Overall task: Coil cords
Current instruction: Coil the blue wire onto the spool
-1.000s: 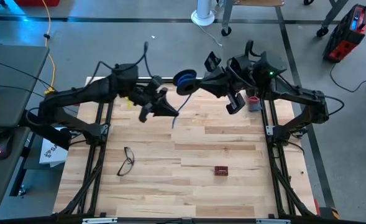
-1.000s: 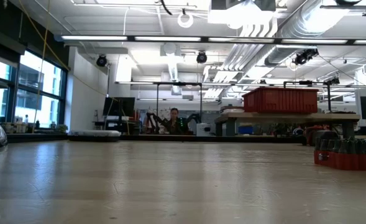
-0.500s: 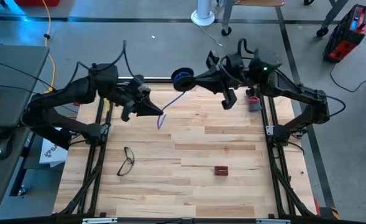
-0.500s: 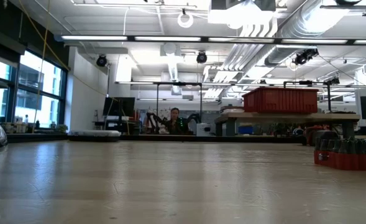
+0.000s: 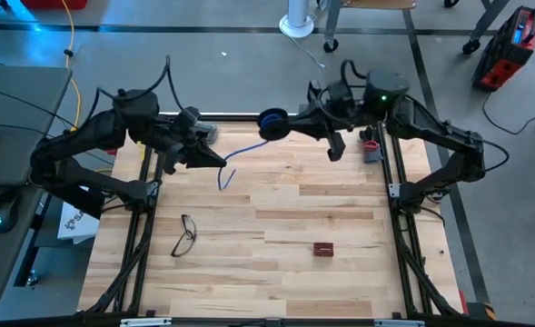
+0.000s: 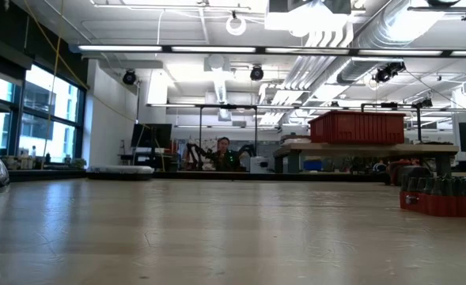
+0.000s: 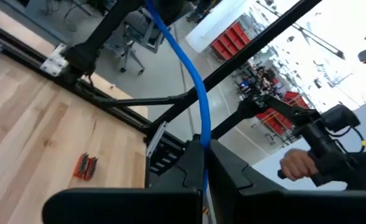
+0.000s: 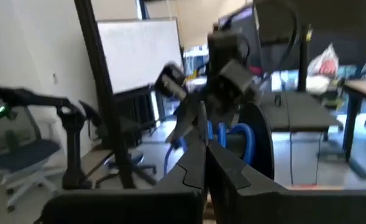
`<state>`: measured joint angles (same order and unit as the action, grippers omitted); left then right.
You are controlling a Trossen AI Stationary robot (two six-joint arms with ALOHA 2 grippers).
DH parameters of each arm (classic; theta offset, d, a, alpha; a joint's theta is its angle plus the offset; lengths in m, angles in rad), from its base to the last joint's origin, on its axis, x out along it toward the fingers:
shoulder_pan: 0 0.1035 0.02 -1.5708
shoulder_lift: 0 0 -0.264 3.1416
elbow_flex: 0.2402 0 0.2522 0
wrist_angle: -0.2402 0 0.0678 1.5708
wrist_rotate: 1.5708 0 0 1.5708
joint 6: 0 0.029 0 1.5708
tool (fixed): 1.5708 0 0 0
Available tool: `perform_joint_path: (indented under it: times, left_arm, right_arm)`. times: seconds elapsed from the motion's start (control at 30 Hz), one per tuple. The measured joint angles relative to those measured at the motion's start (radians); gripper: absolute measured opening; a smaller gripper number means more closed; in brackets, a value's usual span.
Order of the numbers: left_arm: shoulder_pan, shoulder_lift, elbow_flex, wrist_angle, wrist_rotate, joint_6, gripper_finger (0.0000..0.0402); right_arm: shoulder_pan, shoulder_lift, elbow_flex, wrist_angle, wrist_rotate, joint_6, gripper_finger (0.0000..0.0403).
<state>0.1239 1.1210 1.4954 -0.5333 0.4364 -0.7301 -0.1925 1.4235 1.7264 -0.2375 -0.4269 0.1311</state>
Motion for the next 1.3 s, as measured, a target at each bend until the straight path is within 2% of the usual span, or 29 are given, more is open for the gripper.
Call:
perform_joint_path:
  times: [0.17, 0.37, 0.63, 0.77, 1.03, 1.3]
  left_arm:
    - [0.042, 0.0, 0.05, -0.068, 0.004, 0.008, 0.0]
    - [0.07, 0.015, 0.067, -0.062, 0.058, -0.021, 0.0]
    - [0.072, 0.058, 0.067, 0.035, 0.124, -0.092, 0.0]
    - [0.072, 0.071, 0.067, 0.141, 0.169, -0.134, 0.0]
    - [0.113, 0.08, 0.067, 0.191, 0.193, -0.173, 0.0]
    - [0.144, 0.158, 0.067, 0.384, 0.296, -0.246, 0.0]
  right_arm:
    - [0.002, 0.0, 0.0, -0.013, -0.105, 0.045, 0.0]
    - [0.023, 0.0, 0.0, -0.008, -0.132, 0.056, 0.0]
    - [0.023, 0.001, 0.0, -0.037, -0.102, 0.079, 0.0]
    - [0.026, 0.003, 0.0, -0.059, -0.095, 0.097, 0.0]
    - [0.063, 0.004, 0.0, -0.092, -0.141, 0.12, 0.0]
    - [0.104, 0.055, 0.0, -0.09, -0.144, 0.166, 0.0]
